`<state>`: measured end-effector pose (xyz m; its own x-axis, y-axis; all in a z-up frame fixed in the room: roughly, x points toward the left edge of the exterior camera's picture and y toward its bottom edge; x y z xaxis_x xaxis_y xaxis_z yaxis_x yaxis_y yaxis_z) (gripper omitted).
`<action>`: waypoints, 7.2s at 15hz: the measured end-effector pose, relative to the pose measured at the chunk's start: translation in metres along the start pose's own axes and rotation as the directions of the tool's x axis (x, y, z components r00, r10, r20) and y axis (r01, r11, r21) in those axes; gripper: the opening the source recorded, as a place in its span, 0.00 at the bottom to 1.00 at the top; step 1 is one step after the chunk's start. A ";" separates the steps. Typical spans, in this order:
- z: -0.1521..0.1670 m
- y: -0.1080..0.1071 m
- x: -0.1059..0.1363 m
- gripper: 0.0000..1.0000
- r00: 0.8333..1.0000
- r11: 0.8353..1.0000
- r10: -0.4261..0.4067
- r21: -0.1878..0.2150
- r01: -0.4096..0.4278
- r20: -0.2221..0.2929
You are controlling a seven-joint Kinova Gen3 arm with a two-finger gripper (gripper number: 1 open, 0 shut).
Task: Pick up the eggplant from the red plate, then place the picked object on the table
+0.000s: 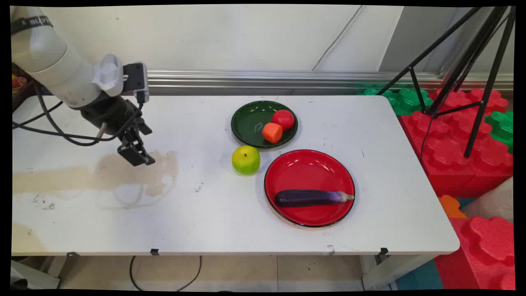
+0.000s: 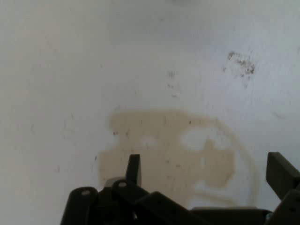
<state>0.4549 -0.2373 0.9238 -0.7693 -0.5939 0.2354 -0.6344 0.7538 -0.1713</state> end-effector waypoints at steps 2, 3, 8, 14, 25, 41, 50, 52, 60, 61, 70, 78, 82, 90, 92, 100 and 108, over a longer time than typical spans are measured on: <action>-0.006 0.003 0.009 1.00 1.000 1.000 0.008 0.005 -0.008 -0.025; -0.011 0.006 0.017 1.00 0.999 1.000 0.013 0.009 -0.013 -0.042; -0.030 0.025 0.061 1.00 0.995 0.999 0.030 0.016 -0.028 -0.095; -0.039 0.053 0.121 1.00 0.993 1.000 0.023 0.018 -0.021 -0.112; 0.004 0.112 0.226 1.00 0.997 0.999 0.032 -0.003 -0.032 -0.069; 0.125 0.156 0.312 1.00 0.995 0.992 0.104 -0.074 -0.104 -0.006; 0.170 0.165 0.327 1.00 0.992 0.985 0.123 -0.122 -0.125 -0.027; 0.177 0.166 0.328 0.00 0.992 0.984 0.123 -0.129 -0.126 -0.034; 0.176 0.164 0.325 0.00 0.988 0.981 0.135 -0.131 -0.144 -0.072; 0.172 0.162 0.324 0.00 0.988 0.981 0.135 -0.128 -0.144 -0.077; 0.087 0.129 0.304 0.00 0.988 0.996 0.077 -0.041 -0.083 -0.133; 0.000 0.071 0.245 0.00 0.990 0.996 -0.058 0.054 0.065 -0.128; -0.020 0.039 0.202 0.00 0.982 0.980 -0.164 0.102 0.172 -0.090; 0.000 -0.016 0.154 0.00 0.938 0.920 -0.346 0.188 0.344 -0.020; 0.013 -0.030 0.146 0.00 0.922 0.902 -0.386 0.209 0.377 0.004; 0.060 -0.071 0.130 0.00 0.872 0.854 -0.485 0.252 0.455 0.069; 0.113 -0.106 0.112 0.00 0.820 0.818 -0.556 0.263 0.511 0.134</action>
<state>0.4272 -0.4159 0.8601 -0.2886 -0.9439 0.1606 -0.9323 0.2389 -0.2716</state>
